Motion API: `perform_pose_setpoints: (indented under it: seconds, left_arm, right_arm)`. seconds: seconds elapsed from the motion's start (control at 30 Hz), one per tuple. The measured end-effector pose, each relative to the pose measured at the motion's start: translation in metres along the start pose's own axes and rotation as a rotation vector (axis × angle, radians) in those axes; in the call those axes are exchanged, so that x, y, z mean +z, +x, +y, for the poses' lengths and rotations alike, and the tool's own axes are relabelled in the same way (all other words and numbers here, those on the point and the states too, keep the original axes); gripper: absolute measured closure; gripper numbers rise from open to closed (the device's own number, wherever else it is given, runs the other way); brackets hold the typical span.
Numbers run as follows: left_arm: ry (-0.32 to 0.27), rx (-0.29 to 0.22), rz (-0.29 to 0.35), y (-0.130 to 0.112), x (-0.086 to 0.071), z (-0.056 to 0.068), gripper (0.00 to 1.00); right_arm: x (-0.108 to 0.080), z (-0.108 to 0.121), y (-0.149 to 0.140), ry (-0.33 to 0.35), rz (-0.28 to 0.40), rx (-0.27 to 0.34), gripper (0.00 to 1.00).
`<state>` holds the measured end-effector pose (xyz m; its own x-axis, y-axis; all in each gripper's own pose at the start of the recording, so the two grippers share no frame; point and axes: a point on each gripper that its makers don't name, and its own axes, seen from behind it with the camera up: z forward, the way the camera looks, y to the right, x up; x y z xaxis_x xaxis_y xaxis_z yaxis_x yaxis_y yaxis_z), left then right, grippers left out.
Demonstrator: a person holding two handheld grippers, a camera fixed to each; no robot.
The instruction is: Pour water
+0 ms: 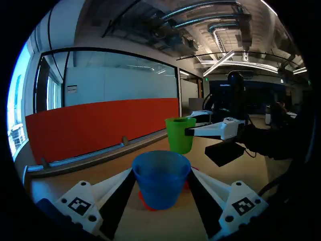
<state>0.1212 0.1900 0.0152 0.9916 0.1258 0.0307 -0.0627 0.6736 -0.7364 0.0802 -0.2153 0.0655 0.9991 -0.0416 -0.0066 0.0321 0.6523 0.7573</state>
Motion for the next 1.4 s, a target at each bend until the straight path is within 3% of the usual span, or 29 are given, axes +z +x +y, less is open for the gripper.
perform_pose_setpoints:
  seconds: [0.37, 1.07, 1.4]
  left_arm:
    - [-0.002, 0.034, 0.022, 0.01, 0.001, -0.004, 0.14]
    - [0.065, 0.305, 0.041, 0.042, 0.001, -0.017, 0.14]
    - [0.065, 0.414, 0.076, 0.06, 0.001, -0.011, 0.14]
  right_arm:
    - [-0.004, -0.011, -0.013, 0.03, -0.029, 0.007, 0.08]
    - [-0.007, -0.036, -0.035, 0.099, -0.048, 0.039, 0.08]
    - [-0.008, -0.05, -0.044, 0.139, -0.053, 0.041, 0.08]
